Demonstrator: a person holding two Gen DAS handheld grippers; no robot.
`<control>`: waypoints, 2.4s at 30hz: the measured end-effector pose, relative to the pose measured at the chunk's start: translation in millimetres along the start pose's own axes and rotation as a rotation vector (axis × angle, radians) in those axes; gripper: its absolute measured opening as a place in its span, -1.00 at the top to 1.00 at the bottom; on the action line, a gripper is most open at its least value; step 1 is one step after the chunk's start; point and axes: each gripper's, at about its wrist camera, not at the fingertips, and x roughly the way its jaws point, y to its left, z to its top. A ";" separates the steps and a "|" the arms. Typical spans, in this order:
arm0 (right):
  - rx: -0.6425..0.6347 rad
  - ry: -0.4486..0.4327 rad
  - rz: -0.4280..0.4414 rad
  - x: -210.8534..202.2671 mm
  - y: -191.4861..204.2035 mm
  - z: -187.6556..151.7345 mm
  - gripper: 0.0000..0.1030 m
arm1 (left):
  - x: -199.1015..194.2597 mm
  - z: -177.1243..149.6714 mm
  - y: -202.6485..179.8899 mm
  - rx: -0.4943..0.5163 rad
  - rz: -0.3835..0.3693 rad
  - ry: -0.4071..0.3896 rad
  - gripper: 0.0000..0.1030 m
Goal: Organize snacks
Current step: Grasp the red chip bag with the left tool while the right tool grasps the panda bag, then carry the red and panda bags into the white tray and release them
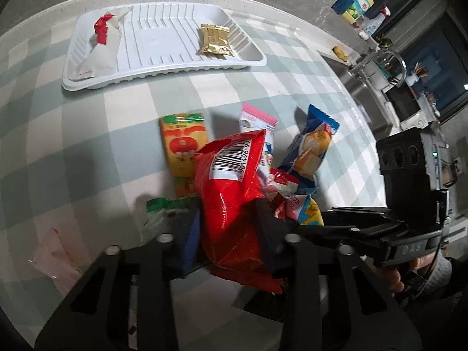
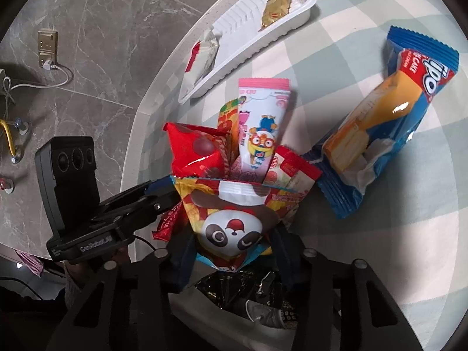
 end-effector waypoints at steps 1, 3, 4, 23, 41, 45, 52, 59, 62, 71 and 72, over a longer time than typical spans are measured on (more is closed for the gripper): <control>0.009 -0.005 0.012 -2.0 -1.1 -0.5 0.23 | -1.1 -0.2 0.3 -0.003 -0.004 -0.004 0.48; 0.018 -0.007 0.021 -5.3 -2.5 -1.1 0.29 | -2.6 -1.6 1.6 -0.012 -0.027 -0.006 0.54; 0.030 -0.014 0.030 -8.3 -4.8 -1.3 0.30 | -3.9 -2.1 2.5 -0.013 -0.031 -0.007 0.59; 0.137 -0.130 0.153 -56.4 -13.8 6.1 0.34 | -35.3 -2.4 18.7 -0.097 -0.143 -0.072 0.68; 0.118 -0.185 0.193 -76.6 -2.4 36.9 0.35 | -85.5 26.1 45.8 -0.163 -0.180 -0.192 0.68; 0.109 -0.189 0.191 -76.5 1.0 48.2 0.34 | -92.0 37.8 55.2 -0.178 -0.167 -0.210 0.68; 0.097 -0.196 0.186 -73.5 4.5 75.5 0.34 | -90.1 64.6 66.4 -0.198 -0.152 -0.236 0.68; 0.084 -0.200 0.174 -67.5 10.1 112.3 0.34 | -85.5 96.5 76.9 -0.202 -0.127 -0.252 0.68; 0.067 -0.200 0.162 -62.6 14.5 130.1 0.34 | -81.4 112.7 80.2 -0.198 -0.116 -0.257 0.68; 0.054 -0.181 0.115 -35.9 16.8 186.4 0.34 | -59.1 156.3 90.8 -0.207 -0.086 -0.249 0.68; 0.055 -0.176 0.112 -31.8 16.5 191.8 0.34 | -56.4 159.7 92.4 -0.211 -0.086 -0.248 0.68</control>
